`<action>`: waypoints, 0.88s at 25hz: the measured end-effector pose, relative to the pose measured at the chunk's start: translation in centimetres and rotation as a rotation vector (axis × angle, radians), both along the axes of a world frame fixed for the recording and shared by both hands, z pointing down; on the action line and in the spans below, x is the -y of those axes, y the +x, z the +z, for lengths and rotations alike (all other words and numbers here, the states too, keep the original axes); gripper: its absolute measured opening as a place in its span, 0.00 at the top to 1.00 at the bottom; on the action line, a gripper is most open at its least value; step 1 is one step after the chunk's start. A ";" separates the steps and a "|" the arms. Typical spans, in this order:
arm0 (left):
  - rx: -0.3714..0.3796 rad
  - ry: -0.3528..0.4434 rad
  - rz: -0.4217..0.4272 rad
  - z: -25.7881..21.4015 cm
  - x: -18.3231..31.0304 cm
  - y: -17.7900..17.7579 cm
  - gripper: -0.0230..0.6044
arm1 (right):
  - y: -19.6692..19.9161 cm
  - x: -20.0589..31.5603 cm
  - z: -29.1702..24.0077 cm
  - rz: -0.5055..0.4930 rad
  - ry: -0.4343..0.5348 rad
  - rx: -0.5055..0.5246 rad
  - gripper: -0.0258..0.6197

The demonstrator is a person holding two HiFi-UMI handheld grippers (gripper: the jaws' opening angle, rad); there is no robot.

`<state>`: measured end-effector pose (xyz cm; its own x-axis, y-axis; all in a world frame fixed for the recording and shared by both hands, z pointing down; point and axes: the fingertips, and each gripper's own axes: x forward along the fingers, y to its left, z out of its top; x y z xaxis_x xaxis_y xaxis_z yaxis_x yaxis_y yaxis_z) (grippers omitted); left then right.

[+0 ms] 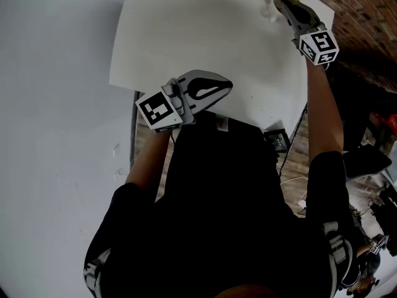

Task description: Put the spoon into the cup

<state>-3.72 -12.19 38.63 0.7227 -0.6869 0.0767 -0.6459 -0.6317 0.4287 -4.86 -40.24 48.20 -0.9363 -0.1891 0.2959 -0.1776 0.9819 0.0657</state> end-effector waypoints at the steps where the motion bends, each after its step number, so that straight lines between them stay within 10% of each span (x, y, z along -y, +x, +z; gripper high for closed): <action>1: 0.000 0.000 -0.001 0.1 0.0 0.0 0.94 | 0.0 0.0 0.2 -0.001 0.000 -0.007 0.95; 22: -0.009 -0.019 -0.007 0.8 -0.9 0.0 0.94 | -1.2 -0.9 2.6 -0.046 0.057 -0.186 0.95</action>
